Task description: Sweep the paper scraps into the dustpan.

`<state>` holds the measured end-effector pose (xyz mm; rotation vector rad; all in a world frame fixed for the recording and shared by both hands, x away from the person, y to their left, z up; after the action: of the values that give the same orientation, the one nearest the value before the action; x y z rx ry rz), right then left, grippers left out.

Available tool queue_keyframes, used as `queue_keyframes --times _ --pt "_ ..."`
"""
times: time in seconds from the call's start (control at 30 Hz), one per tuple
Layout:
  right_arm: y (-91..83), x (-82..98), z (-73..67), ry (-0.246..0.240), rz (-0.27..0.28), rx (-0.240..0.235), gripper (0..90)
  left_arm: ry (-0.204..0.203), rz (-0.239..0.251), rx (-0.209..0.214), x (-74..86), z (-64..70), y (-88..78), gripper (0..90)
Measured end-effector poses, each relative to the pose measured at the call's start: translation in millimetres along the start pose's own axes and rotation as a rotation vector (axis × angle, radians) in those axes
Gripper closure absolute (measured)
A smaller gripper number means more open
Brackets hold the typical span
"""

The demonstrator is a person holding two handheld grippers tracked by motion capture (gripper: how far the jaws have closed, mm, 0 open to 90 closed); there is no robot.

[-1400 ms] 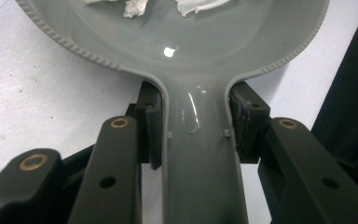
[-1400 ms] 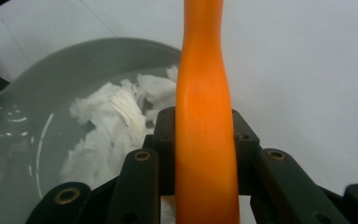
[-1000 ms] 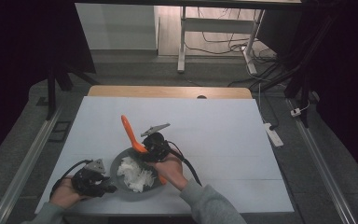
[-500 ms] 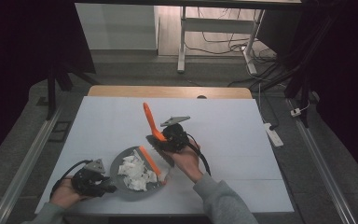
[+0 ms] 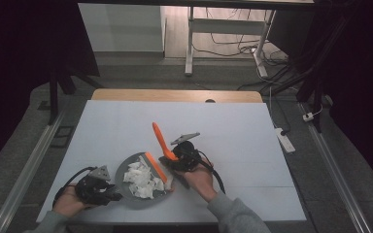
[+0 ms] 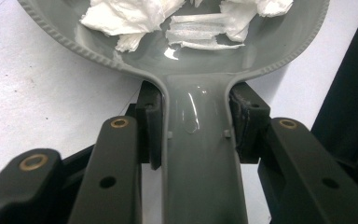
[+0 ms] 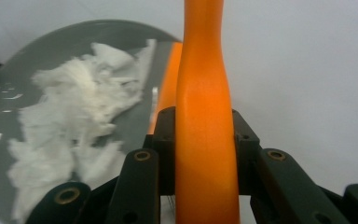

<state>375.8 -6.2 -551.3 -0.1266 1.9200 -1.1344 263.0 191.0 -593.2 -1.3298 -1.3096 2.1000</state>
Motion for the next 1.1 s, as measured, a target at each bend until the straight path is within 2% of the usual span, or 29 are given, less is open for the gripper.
queue_keyframes --times 0.17,0.3,0.4,0.47,0.53,0.6,0.67,0.83,1.1 --pt "10.0 -3.7 -20.3 -0.005 -0.002 -0.046 70.9 -0.001 0.000 0.001 -0.1 0.3 0.8 61.4" --pt "21.0 -13.7 -37.4 0.000 0.011 -0.091 70.9 0.001 -0.001 0.001 0.1 -0.1 0.7 61.4" --pt "24.8 -22.8 -53.5 0.013 0.027 -0.143 70.9 -0.001 0.002 0.002 0.0 -0.2 0.9 61.4" --pt "25.6 -26.6 -63.7 0.003 0.035 -0.166 70.9 -0.004 0.005 0.002 0.0 -0.1 1.1 61.4" --pt "25.6 -28.0 -68.5 -0.032 0.041 -0.151 70.9 -0.002 0.004 0.002 0.4 -0.3 1.1 61.4" --pt "23.5 -29.1 -67.6 -0.065 0.056 -0.123 70.8 -0.001 0.004 0.004 0.5 -0.5 1.1 61.4" --pt "18.2 -30.4 -64.8 -0.055 0.072 -0.129 70.8 -0.003 0.006 0.004 0.4 -0.5 1.3 61.4" --pt "0.8 -37.4 -49.7 -0.047 0.125 -0.103 70.8 -0.004 0.008 0.005 0.3 -0.9 1.3 61.4" --pt "-12.6 -40.3 -27.1 -0.027 0.152 -0.060 70.8 -0.006 0.014 0.002 0.2 -1.2 1.7 61.3"
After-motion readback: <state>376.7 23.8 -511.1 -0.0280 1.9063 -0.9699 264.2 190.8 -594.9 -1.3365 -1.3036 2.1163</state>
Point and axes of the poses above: each handheld gripper's, and its own axes: y roughly forward along the jaws, x roughly out of its underside, z roughly to its right, the point moved 9 cm from there along y, roughly forward along the jaws, and after that the axes turned 5 degrees about y, right-handed, at the moved point
